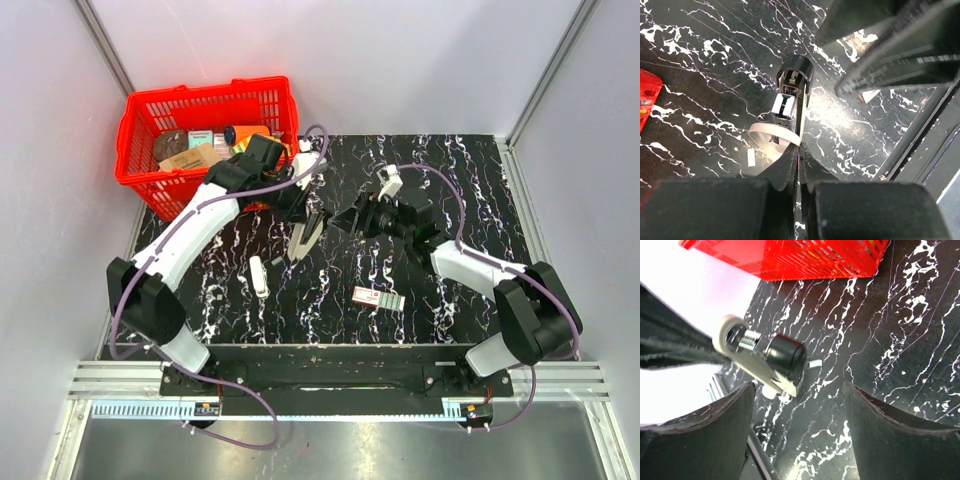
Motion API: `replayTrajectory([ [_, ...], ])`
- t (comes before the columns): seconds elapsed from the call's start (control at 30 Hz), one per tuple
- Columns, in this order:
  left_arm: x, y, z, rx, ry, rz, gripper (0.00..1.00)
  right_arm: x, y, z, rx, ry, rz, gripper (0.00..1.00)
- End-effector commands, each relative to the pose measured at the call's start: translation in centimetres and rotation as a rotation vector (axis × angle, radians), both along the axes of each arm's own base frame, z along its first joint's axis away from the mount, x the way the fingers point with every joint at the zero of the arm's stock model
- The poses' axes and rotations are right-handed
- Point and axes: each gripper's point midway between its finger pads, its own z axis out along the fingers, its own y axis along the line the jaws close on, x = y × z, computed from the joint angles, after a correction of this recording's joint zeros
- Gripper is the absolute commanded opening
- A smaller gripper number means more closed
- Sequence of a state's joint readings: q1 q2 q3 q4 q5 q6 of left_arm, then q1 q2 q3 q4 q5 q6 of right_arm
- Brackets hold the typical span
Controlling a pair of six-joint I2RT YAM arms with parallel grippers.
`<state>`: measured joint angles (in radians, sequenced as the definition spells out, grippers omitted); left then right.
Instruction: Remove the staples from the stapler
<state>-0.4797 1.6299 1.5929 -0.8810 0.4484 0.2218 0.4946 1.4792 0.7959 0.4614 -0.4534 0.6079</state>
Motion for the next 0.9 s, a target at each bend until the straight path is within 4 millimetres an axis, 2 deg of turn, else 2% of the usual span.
replayTrajectory([
  [0.0,-0.8,0.1,3.4,-0.033,-0.183,-0.084,0.00,1.4,0.3,2.0,0.109,0.107,-0.073,0.76],
  [0.13,-1.3,0.7,3.0,0.036,-0.285,-0.117,0.00,0.5,0.8,4.7,0.247,0.123,-0.052,0.76],
  [0.2,-2.0,0.8,3.3,0.050,-0.329,-0.157,0.00,-0.6,1.5,6.3,0.244,0.045,0.048,0.75],
  [0.27,-2.6,0.9,3.8,0.055,-0.369,-0.200,0.00,-1.6,1.7,6.9,0.189,-0.067,0.137,0.75],
  [0.4,-3.8,1.3,4.6,0.072,-0.400,-0.274,0.00,-2.6,0.6,6.3,0.051,-0.262,0.177,0.76],
  [0.5,-4.8,1.5,5.0,0.074,-0.426,-0.337,0.00,-3.3,0.2,6.6,0.041,-0.309,0.187,0.75],
  [0.67,-6.0,1.5,5.0,0.075,-0.445,-0.405,0.00,-5.5,1.3,7.8,0.110,-0.339,0.321,0.72],
  [0.87,-8.1,1.0,5.9,0.017,-0.404,-0.492,0.00,-7.0,1.7,8.8,0.026,-0.501,0.345,0.72],
])
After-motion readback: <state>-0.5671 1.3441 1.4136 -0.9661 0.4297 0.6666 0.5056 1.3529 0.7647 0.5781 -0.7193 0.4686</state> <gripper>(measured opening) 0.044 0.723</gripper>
